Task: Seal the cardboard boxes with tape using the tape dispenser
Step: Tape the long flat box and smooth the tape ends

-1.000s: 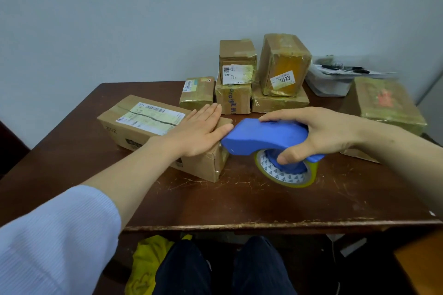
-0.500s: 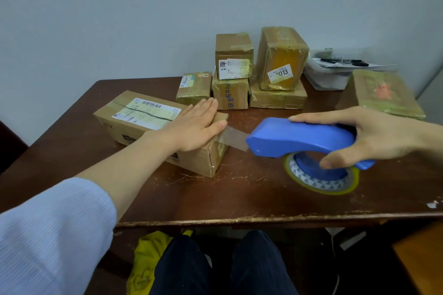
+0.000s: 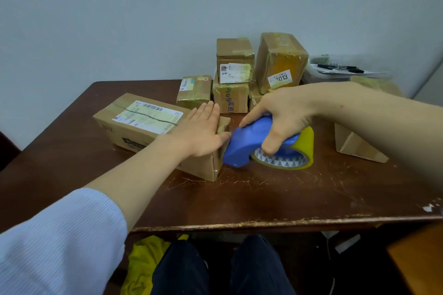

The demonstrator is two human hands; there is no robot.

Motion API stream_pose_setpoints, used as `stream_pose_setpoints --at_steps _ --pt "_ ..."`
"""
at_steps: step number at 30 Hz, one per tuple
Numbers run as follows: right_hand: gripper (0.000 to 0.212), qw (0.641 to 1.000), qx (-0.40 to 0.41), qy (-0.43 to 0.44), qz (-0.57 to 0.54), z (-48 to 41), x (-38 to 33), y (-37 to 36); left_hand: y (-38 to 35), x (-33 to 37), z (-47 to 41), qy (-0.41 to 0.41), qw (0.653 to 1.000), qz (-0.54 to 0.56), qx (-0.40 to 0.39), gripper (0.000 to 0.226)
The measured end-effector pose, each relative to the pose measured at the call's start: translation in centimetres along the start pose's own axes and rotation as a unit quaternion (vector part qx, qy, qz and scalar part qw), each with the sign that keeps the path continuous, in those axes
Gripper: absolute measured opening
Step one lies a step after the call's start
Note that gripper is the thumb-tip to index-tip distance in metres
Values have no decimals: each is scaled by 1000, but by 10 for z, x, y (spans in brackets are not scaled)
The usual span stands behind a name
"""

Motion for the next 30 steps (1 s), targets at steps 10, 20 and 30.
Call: stream_pose_setpoints --at_steps 10,20,30 --pt "49 999 -24 -26 39 -30 -18 5 0 1 5 -7 1000 24 3 70" --pt "77 984 67 -126 103 20 14 40 -1 0 3 5 999 37 -2 83" --pt "67 937 187 -197 221 -8 66 -74 -2 1 7 46 998 49 -16 97"
Point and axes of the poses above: each hand's wrist, its own z-axis away from the middle knuckle, its own y-axis out of the back of the hand, x = y × z, the point moved 9 cm from there along -z, towards the middle knuckle, and after that the axes turned 9 degrees about y, right-handed, at the moved point
